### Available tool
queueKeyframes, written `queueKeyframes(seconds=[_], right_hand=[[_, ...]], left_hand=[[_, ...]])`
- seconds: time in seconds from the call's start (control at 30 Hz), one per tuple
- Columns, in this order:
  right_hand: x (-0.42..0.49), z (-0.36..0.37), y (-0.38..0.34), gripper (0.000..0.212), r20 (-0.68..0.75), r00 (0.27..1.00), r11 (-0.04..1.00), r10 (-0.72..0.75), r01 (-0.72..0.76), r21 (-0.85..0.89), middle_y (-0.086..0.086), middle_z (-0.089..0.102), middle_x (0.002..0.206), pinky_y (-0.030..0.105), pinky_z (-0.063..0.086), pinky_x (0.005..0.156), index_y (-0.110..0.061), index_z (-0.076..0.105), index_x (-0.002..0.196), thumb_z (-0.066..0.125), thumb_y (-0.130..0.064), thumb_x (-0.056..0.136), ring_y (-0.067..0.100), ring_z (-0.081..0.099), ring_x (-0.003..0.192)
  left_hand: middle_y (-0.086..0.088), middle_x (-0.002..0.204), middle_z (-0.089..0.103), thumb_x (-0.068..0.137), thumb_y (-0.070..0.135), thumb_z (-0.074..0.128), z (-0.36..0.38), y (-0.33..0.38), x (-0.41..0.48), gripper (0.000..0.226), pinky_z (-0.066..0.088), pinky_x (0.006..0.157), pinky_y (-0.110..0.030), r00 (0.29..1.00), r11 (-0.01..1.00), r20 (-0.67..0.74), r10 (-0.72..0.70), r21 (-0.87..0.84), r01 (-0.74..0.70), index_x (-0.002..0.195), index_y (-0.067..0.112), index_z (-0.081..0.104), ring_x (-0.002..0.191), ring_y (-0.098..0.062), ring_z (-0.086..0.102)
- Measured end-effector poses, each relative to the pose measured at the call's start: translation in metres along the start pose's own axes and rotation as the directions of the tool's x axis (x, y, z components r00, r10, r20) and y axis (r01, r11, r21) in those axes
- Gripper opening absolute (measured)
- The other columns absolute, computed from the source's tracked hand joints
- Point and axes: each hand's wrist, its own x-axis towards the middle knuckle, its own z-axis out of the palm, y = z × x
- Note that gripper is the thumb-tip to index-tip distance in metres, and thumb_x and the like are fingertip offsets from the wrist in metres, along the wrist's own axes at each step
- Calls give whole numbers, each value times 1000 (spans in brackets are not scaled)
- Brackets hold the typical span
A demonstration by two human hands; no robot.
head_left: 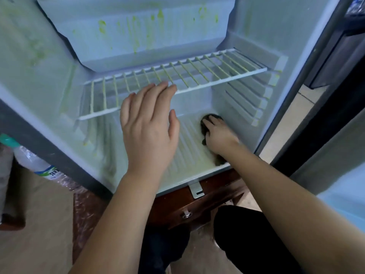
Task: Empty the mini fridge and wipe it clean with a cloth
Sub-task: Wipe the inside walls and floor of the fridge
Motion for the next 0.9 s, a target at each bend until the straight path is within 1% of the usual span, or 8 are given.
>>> queueKeyframes(seconds=[0.2, 0.37, 0.47, 0.57, 0.67, 0.7, 0.8, 0.9], right_hand=[[53, -17, -16, 55, 59, 998, 999, 26, -25, -27, 5, 32, 150, 37, 32, 110, -15, 34, 145, 46, -20, 92, 26, 32, 135], [15, -13, -24, 69, 57, 986, 976, 156, -145, -165, 12, 22, 154, 38, 33, 108, -6, 15, 151, 51, -27, 96, 28, 28, 138], [-31, -15, -19, 75, 48, 977, 965, 208, -197, -173, 14, 20, 155, 37, 29, 110, -5, 11, 152, 55, -28, 95, 29, 25, 140], [-78, -11, -3, 73, 33, 971, 962, 239, -231, -147, 10, 18, 157, 37, 31, 110, -8, 13, 152, 56, -18, 94, 26, 23, 142], [-104, -2, 7, 90, 19, 965, 944, 260, -250, -215, 10, 21, 156, 40, 39, 108, -9, 15, 152, 68, -4, 79, 26, 25, 142], [-105, -2, 7, 89, 14, 964, 940, 265, -255, -228, 10, 24, 154, 39, 41, 106, -9, 17, 151, 68, -2, 78, 26, 28, 140], [-89, -9, -2, 59, -25, 975, 946, 223, -222, -235, 12, 36, 146, 36, 39, 101, -7, 27, 145, 50, -3, 91, 28, 38, 132], [-59, -19, -8, 53, 7, 978, 964, 207, -202, -175, 10, 35, 148, 38, 39, 100, -8, 31, 146, 43, -2, 94, 29, 39, 131]], left_hand=[[-6, 123, 65, 85, 5, 59, 10, 2, -4, 35, 37, 104, -50, 998, 1000, -68, -14, -5, 14, 119, 9, 66, 117, -27, 59], [-6, 126, 64, 83, 2, 57, 4, 1, -4, 39, 34, 108, -47, 998, 1000, -63, 2, -16, -3, 121, 9, 64, 119, -28, 57], [-6, 127, 63, 82, 2, 57, 1, 1, -4, 42, 32, 109, -45, 999, 1000, -38, 2, -26, -3, 123, 9, 63, 120, -27, 56], [-6, 128, 62, 82, 1, 57, -2, 1, -4, 44, 30, 110, -44, 1000, 1000, -7, 3, -27, -4, 125, 9, 62, 122, -27, 55], [-6, 130, 61, 82, 2, 58, -4, -1, -5, 45, 27, 112, -42, 1000, 999, 16, 8, -43, -7, 126, 9, 61, 123, -26, 54], [-5, 131, 61, 82, 2, 58, -5, -1, -5, 46, 26, 113, -42, 1000, 999, 24, 9, -46, -8, 127, 9, 61, 124, -26, 53], [-5, 133, 59, 82, 3, 58, -4, -3, -6, 47, 24, 115, -42, 999, 999, 43, 17, -49, -15, 129, 9, 59, 125, -25, 52], [-6, 136, 58, 85, 6, 58, -4, -1, -9, 46, 22, 117, -43, 999, 999, 40, 16, -52, -14, 131, 8, 58, 129, -26, 50]])
